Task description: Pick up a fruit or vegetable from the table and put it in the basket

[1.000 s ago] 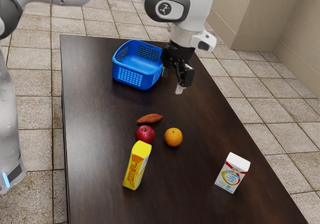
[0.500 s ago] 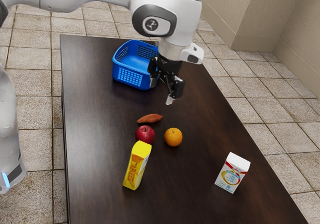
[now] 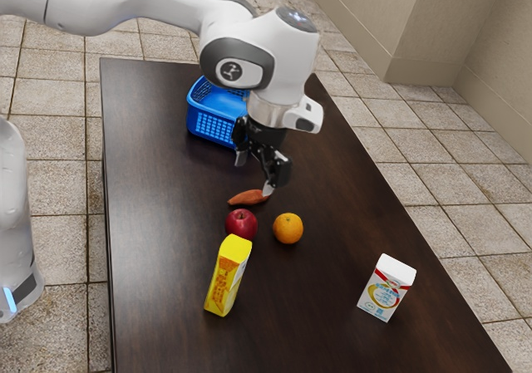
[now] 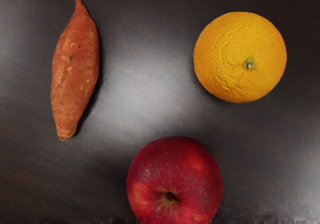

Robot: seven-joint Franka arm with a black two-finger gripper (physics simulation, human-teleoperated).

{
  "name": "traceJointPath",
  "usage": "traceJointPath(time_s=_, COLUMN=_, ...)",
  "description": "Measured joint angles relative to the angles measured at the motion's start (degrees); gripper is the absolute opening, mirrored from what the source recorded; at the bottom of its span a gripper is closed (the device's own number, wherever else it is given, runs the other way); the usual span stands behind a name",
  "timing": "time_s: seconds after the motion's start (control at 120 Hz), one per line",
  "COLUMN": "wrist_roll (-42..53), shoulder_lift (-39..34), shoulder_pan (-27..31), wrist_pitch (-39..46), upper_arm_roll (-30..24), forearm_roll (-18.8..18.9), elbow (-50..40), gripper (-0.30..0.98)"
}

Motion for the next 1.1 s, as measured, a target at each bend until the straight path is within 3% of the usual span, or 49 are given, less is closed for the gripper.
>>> traceJointPath(time_s=0.217, wrist_roll=-0.58, shoulder_lift=-1.16, shoulder_pan=0.00, wrist_pitch=3.02, upper_arm_roll=-1.09, forearm_roll=-0.38, elbow=-5.90, gripper=0.69)
traceJointPath(time_s=1.1, wrist_roll=-0.25, shoulder_lift=4.11, shoulder_pan=-0.01, wrist_pitch=11.57, upper_arm_roll=-1.42, forearm_roll=-2.17, elbow=-11.23, gripper=0.69)
